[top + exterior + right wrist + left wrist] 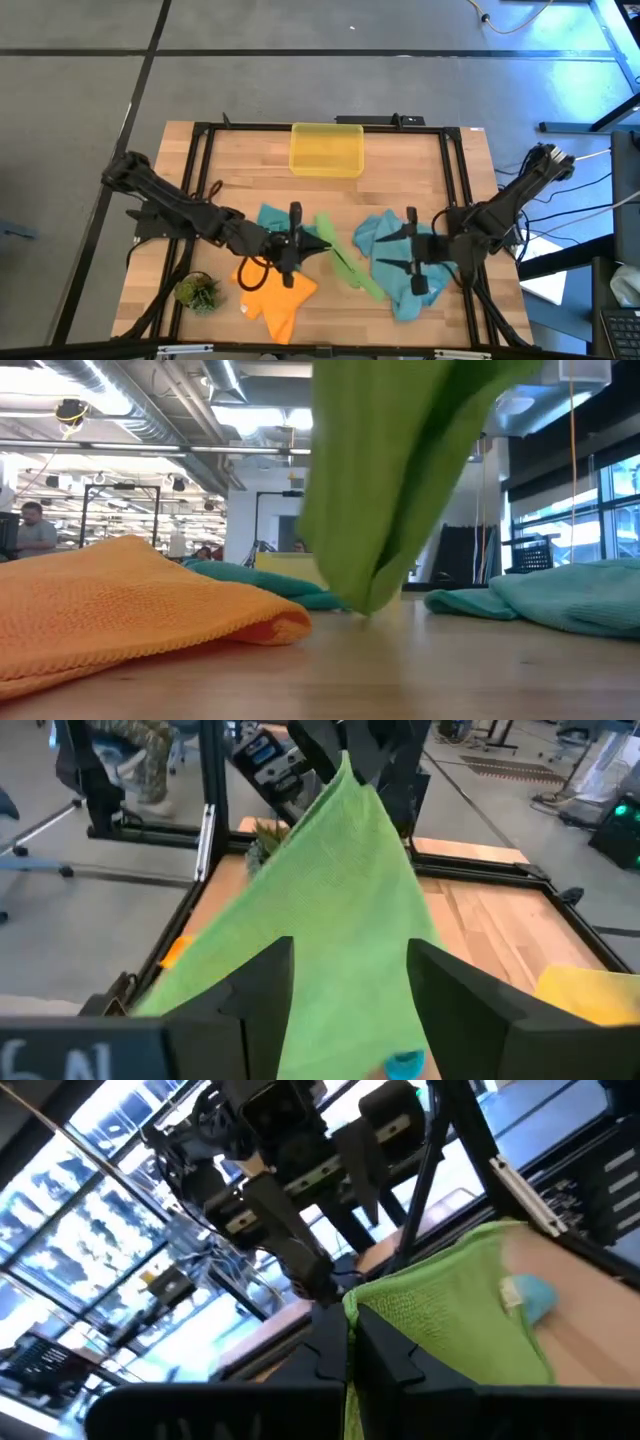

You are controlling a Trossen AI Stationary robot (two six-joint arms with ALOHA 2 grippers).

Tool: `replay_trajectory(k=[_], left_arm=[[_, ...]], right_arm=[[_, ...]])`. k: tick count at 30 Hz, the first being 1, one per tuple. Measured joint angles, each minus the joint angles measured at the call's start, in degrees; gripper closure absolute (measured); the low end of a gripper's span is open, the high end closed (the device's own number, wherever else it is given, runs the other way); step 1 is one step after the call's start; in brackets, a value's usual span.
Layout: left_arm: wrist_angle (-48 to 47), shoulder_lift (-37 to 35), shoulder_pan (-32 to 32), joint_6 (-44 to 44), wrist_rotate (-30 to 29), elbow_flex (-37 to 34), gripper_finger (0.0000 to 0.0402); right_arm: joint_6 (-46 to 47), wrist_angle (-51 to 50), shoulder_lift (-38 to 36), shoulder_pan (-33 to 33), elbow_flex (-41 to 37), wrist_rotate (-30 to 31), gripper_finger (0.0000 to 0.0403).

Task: Fold microfiber towels
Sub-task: Fold the green microfiber cloth

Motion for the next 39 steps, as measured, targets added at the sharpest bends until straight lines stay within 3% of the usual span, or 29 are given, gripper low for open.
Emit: replay_trajectory(k=[10, 18, 20, 24, 29, 32, 36, 39], left_arm=[[0.94, -0.19, 4.37, 0.52, -5.87, 0.00, 0.0401], [2.66, -0.19, 10.30, -1.22, -9.55, 0.00, 0.0401], [2.64, -0.19, 11.70, -2.48, -9.63, 0.00, 0.0401], [2.61, -0.19, 13.66, -4.32, -9.65, 0.00, 0.0401], [2.60, -0.19, 15.30, -5.47, -9.68, 0.00, 0.0401], [2.52, -0.17, 16.27, -7.28, -9.70, 0.00, 0.0401], [2.23, -0.17, 16.94, -8.61, -9.71, 0.00, 0.0401], [1.92, -0.17, 17.32, -8.84, -9.69, 0.00, 0.0401]], right_arm=[[5.98, -0.80, 1.45, 0.04, 0.00, 2.18, 0.0205], [4.97, -1.89, 0.08, 0.85, 0.03, 12.63, 0.0205], [7.79, -6.03, 0.16, 0.29, -0.53, 16.32, 0.0205], [15.59, -12.59, -0.16, -1.15, -2.70, 17.60, 0.0204], [20.34, -10.72, -0.21, -1.65, -9.14, 18.85, 0.0204], [22.02, -1.41, -0.19, -2.49, -15.14, 19.90, 0.0204], [9.77, 28.38, -0.35, -2.72, -23.76, 18.49, 0.0205], [2.49, 48.48, -0.45, -6.12, -29.74, 13.80, 0.0204]])
